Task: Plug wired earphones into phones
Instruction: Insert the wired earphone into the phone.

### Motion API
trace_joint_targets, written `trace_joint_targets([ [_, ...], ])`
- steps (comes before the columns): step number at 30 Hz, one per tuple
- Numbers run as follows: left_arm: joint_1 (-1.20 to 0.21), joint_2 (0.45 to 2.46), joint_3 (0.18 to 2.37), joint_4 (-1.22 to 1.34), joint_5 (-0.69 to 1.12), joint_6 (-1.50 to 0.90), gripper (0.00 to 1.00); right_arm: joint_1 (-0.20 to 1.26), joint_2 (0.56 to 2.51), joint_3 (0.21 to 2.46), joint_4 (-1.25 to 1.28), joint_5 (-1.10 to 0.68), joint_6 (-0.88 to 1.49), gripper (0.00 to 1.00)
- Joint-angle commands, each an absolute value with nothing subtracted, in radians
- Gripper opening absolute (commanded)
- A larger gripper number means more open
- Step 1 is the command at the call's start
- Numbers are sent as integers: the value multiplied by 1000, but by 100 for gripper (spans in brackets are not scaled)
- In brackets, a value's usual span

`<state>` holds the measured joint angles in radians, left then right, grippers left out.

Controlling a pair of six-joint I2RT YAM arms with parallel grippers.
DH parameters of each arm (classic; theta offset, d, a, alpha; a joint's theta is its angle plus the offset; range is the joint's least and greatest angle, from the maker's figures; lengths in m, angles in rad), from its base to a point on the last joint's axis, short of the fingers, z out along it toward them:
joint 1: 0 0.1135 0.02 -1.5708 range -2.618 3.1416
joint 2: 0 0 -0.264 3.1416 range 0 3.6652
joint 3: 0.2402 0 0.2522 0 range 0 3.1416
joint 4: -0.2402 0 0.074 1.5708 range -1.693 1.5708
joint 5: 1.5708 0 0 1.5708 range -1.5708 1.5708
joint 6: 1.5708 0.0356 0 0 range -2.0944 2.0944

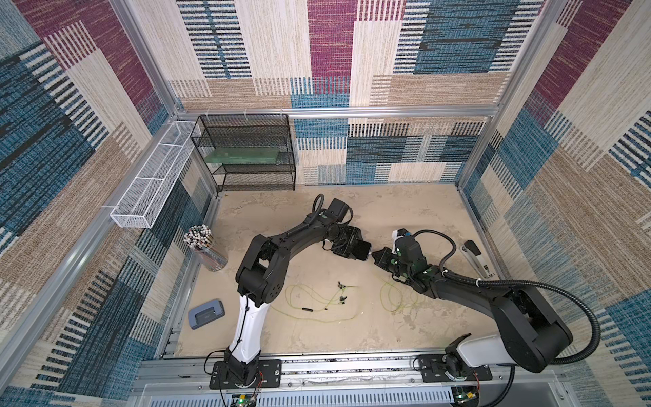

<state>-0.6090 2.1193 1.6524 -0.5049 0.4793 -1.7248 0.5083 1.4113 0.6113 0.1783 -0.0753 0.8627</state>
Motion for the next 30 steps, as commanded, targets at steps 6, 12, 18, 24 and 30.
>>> trace_joint_targets([
  [6,-622,2104,1662,-471,538,-1751,1,538,1437,672,130,-18,841,0],
  [12,-623,2105,1666,-463,542,-1753,0,559,1454,704,87,-3,811,0],
  [18,-621,2106,1669,-455,546,-1757,0,561,1449,686,83,-12,807,0],
  [24,-628,2107,1671,-450,551,-1756,0,557,1453,655,175,-50,824,0],
  [30,-641,2108,1661,-435,566,-1765,0,553,1479,656,243,-50,828,0],
])
